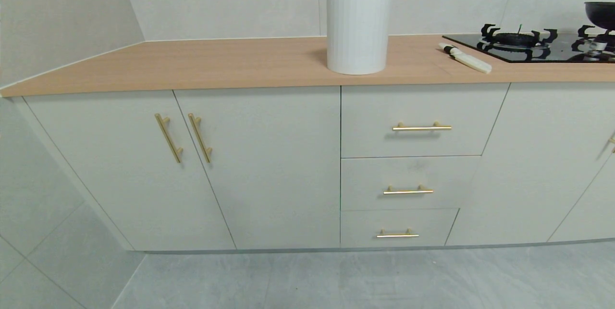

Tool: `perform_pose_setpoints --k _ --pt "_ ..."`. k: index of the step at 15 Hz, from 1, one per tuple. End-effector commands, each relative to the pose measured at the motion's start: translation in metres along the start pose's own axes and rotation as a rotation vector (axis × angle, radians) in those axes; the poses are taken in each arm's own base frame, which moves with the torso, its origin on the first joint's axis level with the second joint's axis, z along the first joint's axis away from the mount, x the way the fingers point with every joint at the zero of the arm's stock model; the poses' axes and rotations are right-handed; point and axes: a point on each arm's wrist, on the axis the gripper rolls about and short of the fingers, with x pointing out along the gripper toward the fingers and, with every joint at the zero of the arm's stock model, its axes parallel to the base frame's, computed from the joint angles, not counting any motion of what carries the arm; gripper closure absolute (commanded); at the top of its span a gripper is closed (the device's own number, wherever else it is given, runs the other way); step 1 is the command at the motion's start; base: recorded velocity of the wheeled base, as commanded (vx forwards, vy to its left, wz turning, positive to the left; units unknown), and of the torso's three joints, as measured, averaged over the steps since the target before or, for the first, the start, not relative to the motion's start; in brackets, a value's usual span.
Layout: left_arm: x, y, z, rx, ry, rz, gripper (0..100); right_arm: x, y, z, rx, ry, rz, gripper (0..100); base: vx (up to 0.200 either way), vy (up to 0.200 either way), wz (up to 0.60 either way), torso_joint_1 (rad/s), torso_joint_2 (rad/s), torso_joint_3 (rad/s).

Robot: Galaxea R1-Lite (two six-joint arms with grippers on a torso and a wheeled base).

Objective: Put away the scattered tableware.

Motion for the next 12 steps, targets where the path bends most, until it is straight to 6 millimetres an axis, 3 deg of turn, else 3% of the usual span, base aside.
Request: perform_pose_setpoints --k 1,12 --pt "0.0001 0.0000 0.0001 0.000 0.001 0.000 0 0.0001 0.0000 0.0000 -0.001 0.002 0.003 0 0.000 0.000 0.00 0.000 0.00 0.000" --pt "0.0001 0.0000 0.0001 -0.001 0.001 0.000 0 0.0001 0.0000 0.0000 0.001 0.002 0.003 0 0.200 0.000 0.00 0.003 0.00 0.001"
